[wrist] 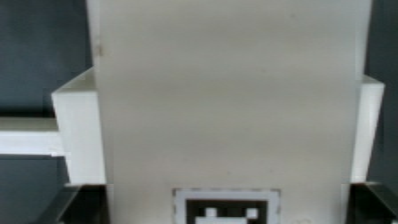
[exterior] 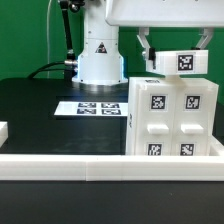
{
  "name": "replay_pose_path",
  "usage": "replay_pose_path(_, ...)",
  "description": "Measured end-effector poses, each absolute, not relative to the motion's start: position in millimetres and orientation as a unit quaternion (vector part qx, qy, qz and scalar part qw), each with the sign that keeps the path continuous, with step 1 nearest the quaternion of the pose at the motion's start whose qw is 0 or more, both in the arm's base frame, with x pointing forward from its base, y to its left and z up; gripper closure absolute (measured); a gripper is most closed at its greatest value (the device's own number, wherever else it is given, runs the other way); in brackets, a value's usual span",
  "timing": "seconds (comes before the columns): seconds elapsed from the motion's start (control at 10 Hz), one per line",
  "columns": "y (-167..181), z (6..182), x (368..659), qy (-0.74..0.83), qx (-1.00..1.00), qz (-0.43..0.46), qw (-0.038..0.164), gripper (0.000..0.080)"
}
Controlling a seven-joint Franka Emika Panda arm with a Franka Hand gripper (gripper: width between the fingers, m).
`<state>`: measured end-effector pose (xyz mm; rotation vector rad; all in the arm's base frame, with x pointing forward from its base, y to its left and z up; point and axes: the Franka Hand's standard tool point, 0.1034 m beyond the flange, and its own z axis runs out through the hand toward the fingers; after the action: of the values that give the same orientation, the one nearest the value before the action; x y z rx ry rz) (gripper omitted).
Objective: Assemble cabinet
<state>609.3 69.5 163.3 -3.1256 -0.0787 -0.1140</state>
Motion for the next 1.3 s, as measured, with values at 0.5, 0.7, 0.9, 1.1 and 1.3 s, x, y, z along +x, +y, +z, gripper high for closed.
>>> replay_pose_path(0.5, 68.7, 164.5, 616.4, -0.043, -0.997, -0.068, 0.013, 0.0239)
replay_pose_path(0.7, 68.7, 164.5, 616.4, -0.042, -0.997, -0.068, 0.013, 0.0239)
replay_pose_path(0.9, 68.8, 164.5, 616.4, -0.039, -0.997, -0.068, 0.013, 0.0239)
replay_pose_path(1.1, 68.7, 164.5, 616.4, -0.030, -0.997, -0.068, 0.013, 0.0239)
replay_pose_path(1.3, 69.2, 164.4, 616.3, 0.028, -0.997, -0.067, 0.019, 0.0239)
